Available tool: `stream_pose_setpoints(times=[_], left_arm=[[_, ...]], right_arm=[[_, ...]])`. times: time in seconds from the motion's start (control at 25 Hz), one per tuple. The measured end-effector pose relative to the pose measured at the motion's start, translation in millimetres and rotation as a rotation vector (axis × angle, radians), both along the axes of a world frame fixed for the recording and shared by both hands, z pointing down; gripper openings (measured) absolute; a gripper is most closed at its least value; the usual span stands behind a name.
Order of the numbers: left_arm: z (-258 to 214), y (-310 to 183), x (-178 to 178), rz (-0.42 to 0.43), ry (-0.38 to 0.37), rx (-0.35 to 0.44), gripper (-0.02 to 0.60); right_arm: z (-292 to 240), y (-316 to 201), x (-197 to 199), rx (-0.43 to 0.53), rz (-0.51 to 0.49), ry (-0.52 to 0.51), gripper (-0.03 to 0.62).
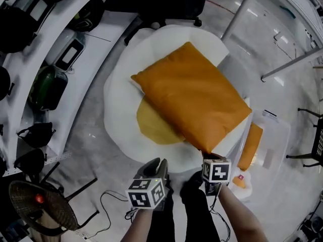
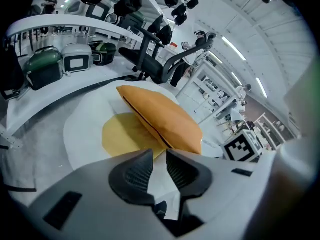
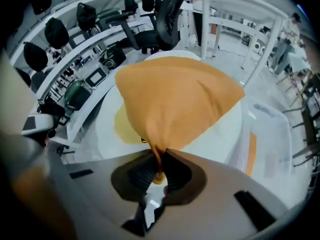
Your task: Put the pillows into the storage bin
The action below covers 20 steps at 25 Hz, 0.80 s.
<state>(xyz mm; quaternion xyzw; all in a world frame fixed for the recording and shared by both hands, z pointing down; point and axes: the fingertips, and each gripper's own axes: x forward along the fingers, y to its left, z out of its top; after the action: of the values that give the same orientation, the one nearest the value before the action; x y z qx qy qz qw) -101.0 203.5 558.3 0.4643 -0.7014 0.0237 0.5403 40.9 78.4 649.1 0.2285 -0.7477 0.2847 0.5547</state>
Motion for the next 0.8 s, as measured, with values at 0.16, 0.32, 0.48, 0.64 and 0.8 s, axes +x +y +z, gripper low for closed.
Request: stream_pose_setpoints(times=[0.16, 0.32, 0.48, 0.64, 0.8], left_arm=[[-24.5, 5.8, 3.8, 0.028, 0.020, 0.004, 0.081], [-62.0, -2.4, 12.7, 0.111, 0.025, 0.031, 0.081], [-103.1, -19.2, 21.3, 0.194, 0.020, 0.069, 0.081], [-138.9, -38.9, 35.1, 0.275, 0.014, 0.107, 0.081], [-164.0, -56.9, 56.0, 0.373, 0.008, 0.135, 0.081]], right_arm=[[-37.6, 26.0, 23.9, -0.061, 0.082, 0.006, 0.028], [-86.2, 37.6, 37.8, -0.065, 0.122, -0.013, 0.028], [-131.1, 36.2, 54.8, -0.068, 0.239, -0.047, 0.028], [-171.3, 28.2, 67.2, -0.040, 0.349, -0.104, 0.027], [-207.2, 13.4, 73.9, 0.001, 0.463, -0.200, 0.026]])
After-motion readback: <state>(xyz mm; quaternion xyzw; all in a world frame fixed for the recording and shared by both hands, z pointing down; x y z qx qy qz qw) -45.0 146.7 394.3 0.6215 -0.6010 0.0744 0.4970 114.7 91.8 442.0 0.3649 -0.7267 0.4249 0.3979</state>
